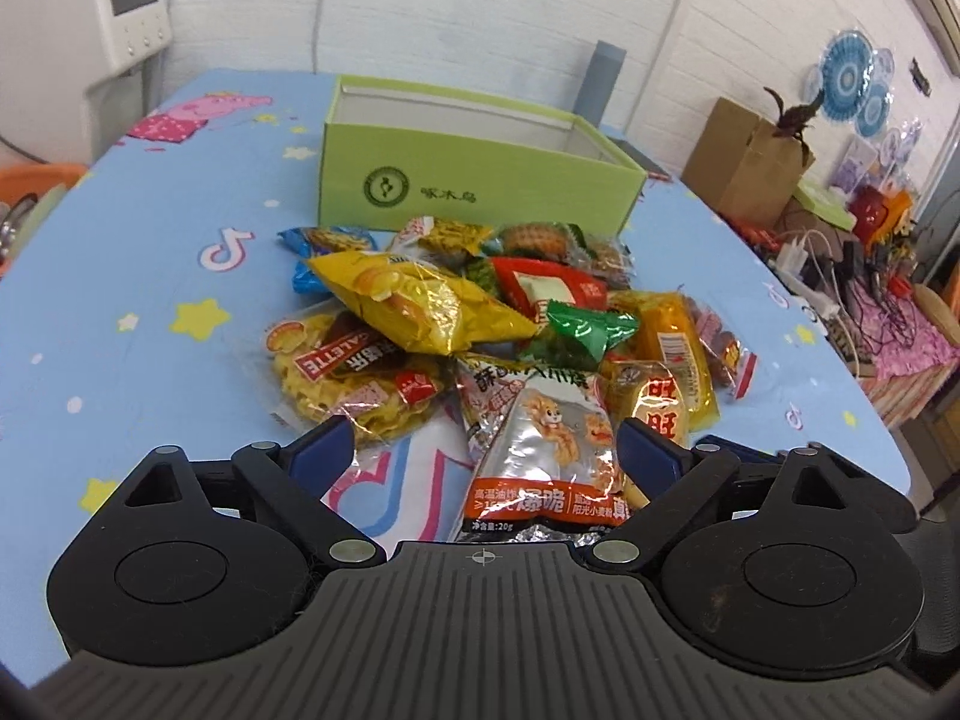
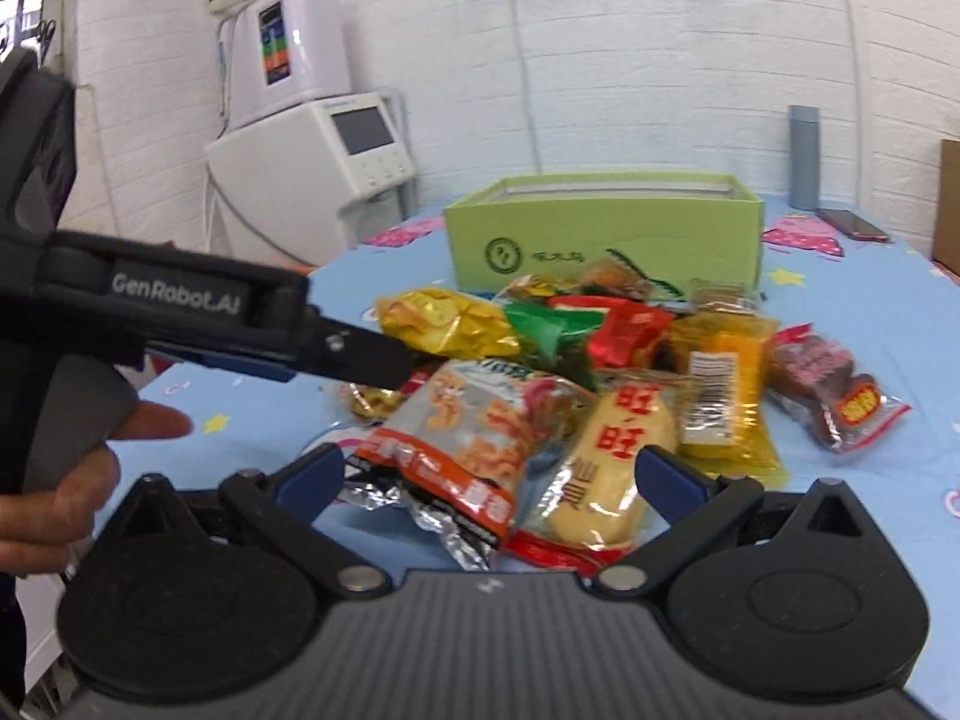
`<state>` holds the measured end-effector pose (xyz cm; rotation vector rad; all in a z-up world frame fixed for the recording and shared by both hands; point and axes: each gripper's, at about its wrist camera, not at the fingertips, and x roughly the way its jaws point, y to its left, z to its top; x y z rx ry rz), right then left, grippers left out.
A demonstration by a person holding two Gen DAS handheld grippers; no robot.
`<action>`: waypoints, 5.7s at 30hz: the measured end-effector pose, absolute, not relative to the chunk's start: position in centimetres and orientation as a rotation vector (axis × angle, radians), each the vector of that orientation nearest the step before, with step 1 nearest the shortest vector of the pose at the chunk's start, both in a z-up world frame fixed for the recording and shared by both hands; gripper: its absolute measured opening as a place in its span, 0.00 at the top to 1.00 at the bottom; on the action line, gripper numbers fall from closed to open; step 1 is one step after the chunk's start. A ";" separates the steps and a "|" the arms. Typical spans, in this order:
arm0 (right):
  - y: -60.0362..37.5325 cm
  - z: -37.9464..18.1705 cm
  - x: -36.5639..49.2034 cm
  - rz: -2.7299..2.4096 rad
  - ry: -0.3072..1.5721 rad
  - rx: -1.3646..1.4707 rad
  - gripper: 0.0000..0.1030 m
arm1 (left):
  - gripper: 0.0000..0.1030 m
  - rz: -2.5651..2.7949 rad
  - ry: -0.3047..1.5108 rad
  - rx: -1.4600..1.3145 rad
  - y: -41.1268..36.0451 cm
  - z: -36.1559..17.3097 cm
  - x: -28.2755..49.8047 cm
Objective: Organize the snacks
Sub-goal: 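Grasp the silver-and-orange snack bag with the left gripper and lift, then carry the bag over the green box and release it with the left gripper, then return the left gripper to the pile toward the yellow Wangwang cracker, then grasp the yellow Wangwang cracker pack with the left gripper, then carry the cracker pack into the green box and open the left gripper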
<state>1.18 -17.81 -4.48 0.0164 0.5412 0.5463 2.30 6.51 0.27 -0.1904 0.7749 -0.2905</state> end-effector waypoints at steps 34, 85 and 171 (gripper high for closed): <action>-14.3 -2.7 2.8 0.661 0.564 -0.057 0.24 | 0.64 -0.509 0.724 -0.082 5.0 2.6 3.9; -24.1 -5.7 6.0 0.397 0.707 0.133 0.01 | 0.21 -0.564 0.764 -0.158 0.9 0.5 7.1; -15.7 -2.1 34.8 0.583 0.596 -0.102 0.20 | 0.48 -0.440 0.765 -0.161 2.1 3.6 35.1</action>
